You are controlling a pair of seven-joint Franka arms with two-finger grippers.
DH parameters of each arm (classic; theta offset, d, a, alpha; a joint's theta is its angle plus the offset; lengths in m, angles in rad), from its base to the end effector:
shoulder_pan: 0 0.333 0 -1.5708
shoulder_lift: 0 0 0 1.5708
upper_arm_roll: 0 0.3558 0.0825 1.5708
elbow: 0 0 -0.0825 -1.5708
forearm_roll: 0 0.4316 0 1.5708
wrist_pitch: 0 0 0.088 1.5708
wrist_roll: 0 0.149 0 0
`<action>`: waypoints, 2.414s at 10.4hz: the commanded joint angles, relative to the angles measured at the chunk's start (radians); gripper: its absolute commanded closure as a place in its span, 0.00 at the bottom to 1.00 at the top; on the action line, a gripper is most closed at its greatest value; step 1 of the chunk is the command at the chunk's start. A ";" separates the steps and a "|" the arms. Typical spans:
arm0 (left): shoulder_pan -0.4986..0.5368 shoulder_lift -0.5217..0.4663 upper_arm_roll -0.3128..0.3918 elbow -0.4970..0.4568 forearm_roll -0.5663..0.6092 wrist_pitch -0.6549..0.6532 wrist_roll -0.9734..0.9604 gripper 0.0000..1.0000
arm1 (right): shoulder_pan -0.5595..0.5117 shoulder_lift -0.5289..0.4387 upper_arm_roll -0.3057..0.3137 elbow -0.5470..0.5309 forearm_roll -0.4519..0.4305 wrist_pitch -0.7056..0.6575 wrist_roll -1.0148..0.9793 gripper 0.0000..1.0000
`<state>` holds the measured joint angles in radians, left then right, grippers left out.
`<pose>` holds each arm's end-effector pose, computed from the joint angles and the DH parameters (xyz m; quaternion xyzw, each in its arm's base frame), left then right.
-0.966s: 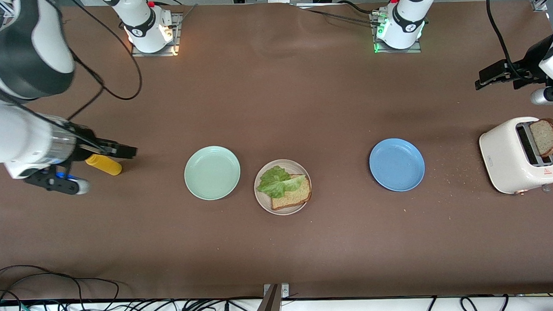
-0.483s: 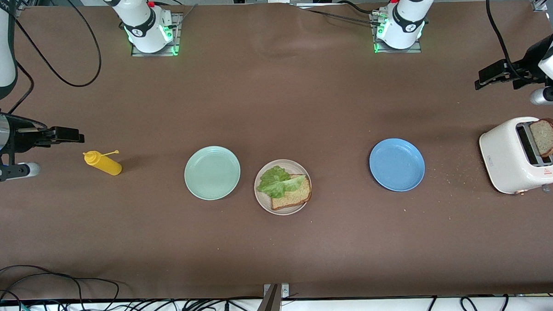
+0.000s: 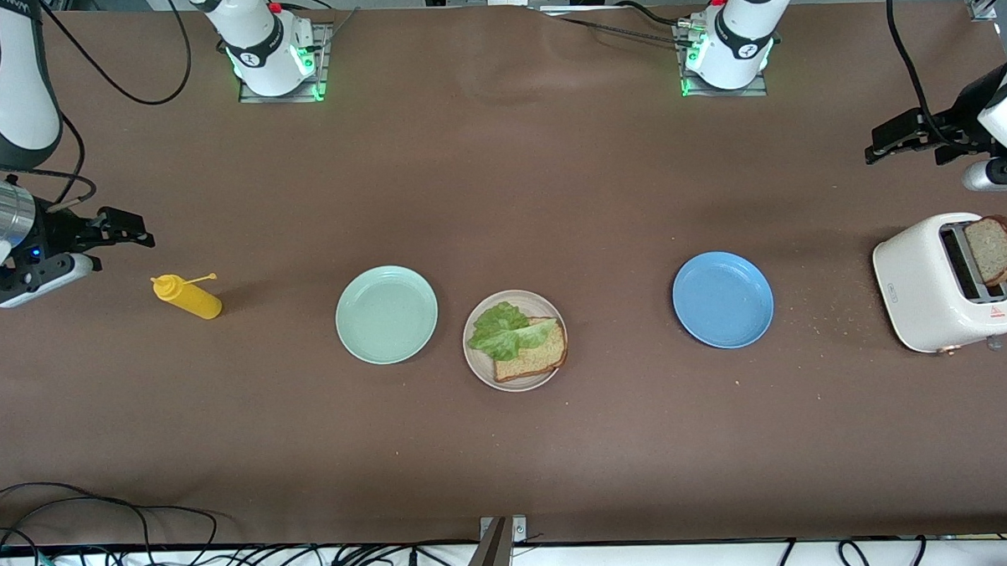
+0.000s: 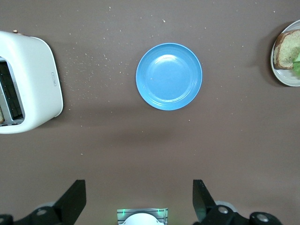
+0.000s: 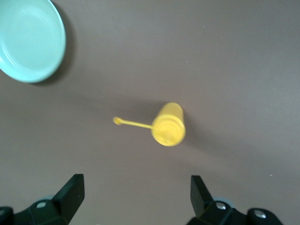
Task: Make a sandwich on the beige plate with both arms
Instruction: 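Open the right gripper and position it around the yellow mustard bottle, then close the right gripper on the mustard bottle and lift it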
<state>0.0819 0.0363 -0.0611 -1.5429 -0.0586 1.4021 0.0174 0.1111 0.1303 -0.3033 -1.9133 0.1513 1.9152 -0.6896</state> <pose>0.5881 0.0034 0.6026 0.9956 -0.0007 -0.0878 0.0320 0.6108 -0.0978 0.3970 -0.9731 -0.2164 0.0334 0.0711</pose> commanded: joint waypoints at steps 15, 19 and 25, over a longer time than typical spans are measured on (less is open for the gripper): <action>0.004 0.023 -0.003 0.027 0.026 -0.005 0.023 0.00 | -0.106 0.391 -0.148 -0.038 0.881 0.130 -1.619 0.00; 0.004 0.023 -0.003 0.027 0.026 -0.005 0.021 0.00 | -0.094 0.423 -0.142 -0.038 0.945 0.123 -1.636 0.00; 0.006 0.023 -0.003 0.027 0.026 -0.006 0.019 0.00 | -0.091 0.476 -0.100 -0.038 1.033 0.128 -1.640 0.97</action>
<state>0.0831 0.0499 -0.0582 -1.5402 -0.0557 1.4055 0.0226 0.0200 0.5889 -0.4008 -1.9719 1.1588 2.0534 -2.3107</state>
